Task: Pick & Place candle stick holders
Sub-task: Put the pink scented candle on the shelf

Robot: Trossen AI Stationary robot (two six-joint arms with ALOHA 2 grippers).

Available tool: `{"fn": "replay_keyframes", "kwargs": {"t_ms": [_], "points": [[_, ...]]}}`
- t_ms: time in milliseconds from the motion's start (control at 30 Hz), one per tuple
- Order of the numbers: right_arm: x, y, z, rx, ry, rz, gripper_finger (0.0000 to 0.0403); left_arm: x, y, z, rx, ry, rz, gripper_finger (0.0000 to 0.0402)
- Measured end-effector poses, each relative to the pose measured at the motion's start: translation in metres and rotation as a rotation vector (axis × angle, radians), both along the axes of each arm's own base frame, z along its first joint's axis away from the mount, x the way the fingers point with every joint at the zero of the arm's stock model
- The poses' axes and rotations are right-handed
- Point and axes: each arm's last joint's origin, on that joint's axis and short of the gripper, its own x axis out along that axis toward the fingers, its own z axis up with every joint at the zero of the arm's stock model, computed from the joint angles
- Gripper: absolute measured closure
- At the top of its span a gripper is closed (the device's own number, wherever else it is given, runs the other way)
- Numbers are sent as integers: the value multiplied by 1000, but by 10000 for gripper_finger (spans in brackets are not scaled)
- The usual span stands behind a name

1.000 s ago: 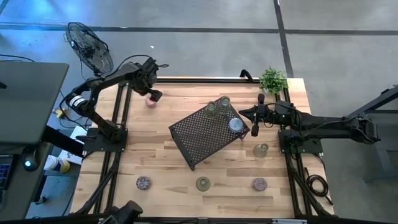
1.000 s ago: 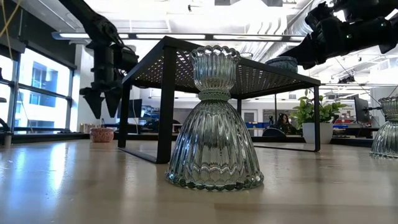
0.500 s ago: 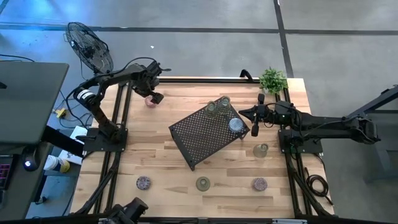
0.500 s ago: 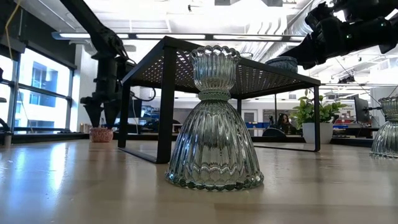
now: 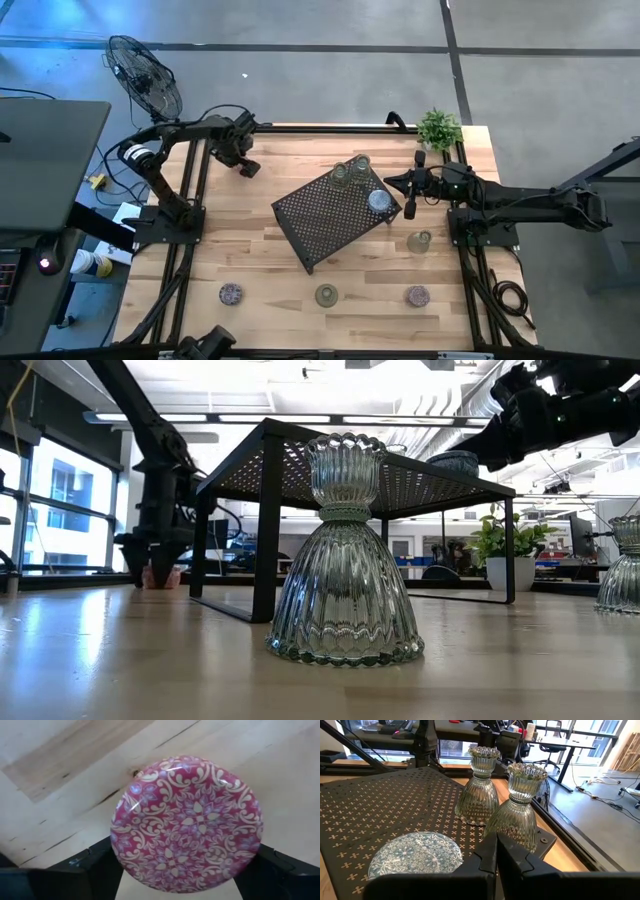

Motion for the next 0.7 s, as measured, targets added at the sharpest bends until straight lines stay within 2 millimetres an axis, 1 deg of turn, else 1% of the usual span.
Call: {"fn": "replay_keyframes", "kwargs": {"t_ms": [100, 233, 567, 700], "points": [[0, 0, 0, -1, -4, 0, 401, 0, 0, 4, 20, -25, -7, 117], [0, 0, 0, -1, -3, 0, 402, 0, -1, 10, 35, -48, -17, 119], [0, 0, 0, -1, -3, 0, 401, 0, -2, 12, 22, -71, -18, 90], [0, 0, 0, -1, -4, 0, 402, 2, 0, 13, 54, -85, -18, 82]]}}
